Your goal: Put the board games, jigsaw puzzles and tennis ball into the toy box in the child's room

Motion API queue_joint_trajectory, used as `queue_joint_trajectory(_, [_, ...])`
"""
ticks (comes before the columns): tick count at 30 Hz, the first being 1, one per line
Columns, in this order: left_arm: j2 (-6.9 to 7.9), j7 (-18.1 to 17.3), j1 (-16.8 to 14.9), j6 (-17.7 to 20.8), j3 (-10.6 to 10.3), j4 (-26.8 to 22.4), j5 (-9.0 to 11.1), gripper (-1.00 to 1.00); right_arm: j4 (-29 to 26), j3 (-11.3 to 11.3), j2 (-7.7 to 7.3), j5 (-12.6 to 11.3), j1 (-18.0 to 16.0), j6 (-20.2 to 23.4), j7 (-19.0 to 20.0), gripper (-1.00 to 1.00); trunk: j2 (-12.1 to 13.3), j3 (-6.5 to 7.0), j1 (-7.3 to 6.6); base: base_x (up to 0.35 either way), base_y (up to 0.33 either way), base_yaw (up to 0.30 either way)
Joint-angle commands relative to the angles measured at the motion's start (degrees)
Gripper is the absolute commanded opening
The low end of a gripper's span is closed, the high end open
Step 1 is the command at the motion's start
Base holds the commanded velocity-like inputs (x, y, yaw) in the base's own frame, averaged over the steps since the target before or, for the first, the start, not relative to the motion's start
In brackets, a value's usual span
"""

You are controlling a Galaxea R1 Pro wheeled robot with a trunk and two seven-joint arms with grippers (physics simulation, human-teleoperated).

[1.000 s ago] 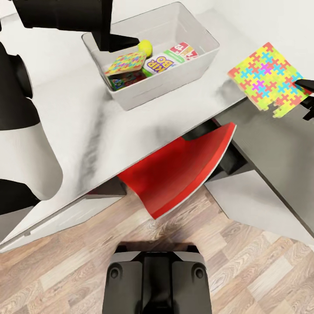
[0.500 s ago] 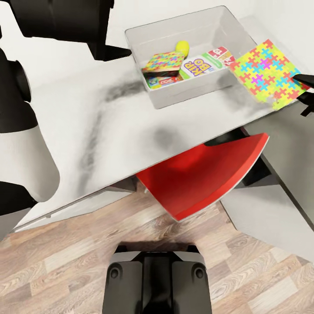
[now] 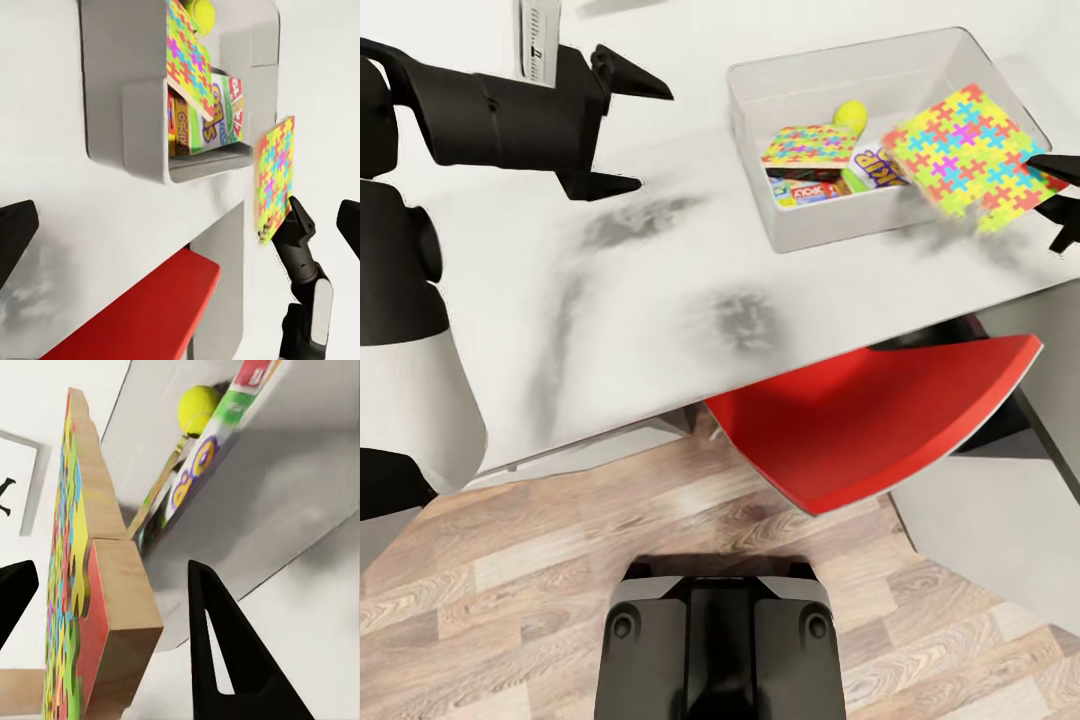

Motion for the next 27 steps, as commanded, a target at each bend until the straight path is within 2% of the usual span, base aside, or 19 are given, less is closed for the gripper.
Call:
queue_joint_trajectory(1, [0.16,0.4,0.1,0.4,0.1,0.0,0.3,1.00,0.7,-0.1,0.04,0.5,-0.9,0.2,-0.1,-1.00,-0.1,-0.07,0.03,0.000,0.000,0.099])
queue_joint_trajectory(3, [0.30,0.4,0.1,0.4,0.4,0.0,0.3,1.00,1.6,-0.1,0.09,0.5,-1.9,0.2,-0.8,-1.00,-0.1,-0.07,0.03,0.000,0.000,0.079])
queue_joint_trajectory(5, [0.77,0.4,0.3,0.5,1.4,0.0,0.4,1.00,4.6,0.0,0.31,0.6,-4.8,0.2,-2.4,-1.00,-0.1,-0.07,0.03,0.000,0.000,0.057])
queue_joint_trajectory(6, [0.77,0.4,0.3,0.5,1.4,0.0,0.4,1.00,4.6,0.0,0.31,0.6,-4.8,0.2,-2.4,-1.00,-0.1,-0.07,0.03,0.000,0.000,0.050])
queue_joint_trajectory(9, [1.99,0.3,0.6,0.5,2.9,0.0,0.6,1.00,9.9,0.1,1.12,0.6,-10.0,0.2,-5.0,-1.00,-0.1,-0.07,0.03,0.000,0.000,0.033])
queue_joint_trajectory(10, [1.99,0.3,0.6,0.5,2.9,0.0,0.6,1.00,9.9,0.1,1.12,0.6,-10.0,0.2,-5.0,-1.00,-0.1,-0.07,0.03,0.000,0.000,0.026])
queue_joint_trajectory(13, [3.31,0.0,0.8,0.5,3.8,0.0,0.7,1.00,13.9,0.1,1.85,0.6,-13.9,0.2,-6.7,-1.00,-0.1,-0.07,0.03,0.000,0.000,0.017])
queue_joint_trajectory(21, [5.47,-0.4,0.9,0.5,4.4,0.0,0.9,1.00,17.2,0.2,2.54,0.6,-16.8,0.2,-8.7,-1.00,-0.1,-0.07,0.03,0.000,0.000,0.007])
queue_joint_trajectory(27, [6.78,-1.6,1.0,0.6,4.5,0.0,1.2,1.00,20.2,0.2,3.38,0.6,-18.4,0.2,-13.2,-1.00,-0.1,-0.07,0.03,0.000,0.000,0.002])
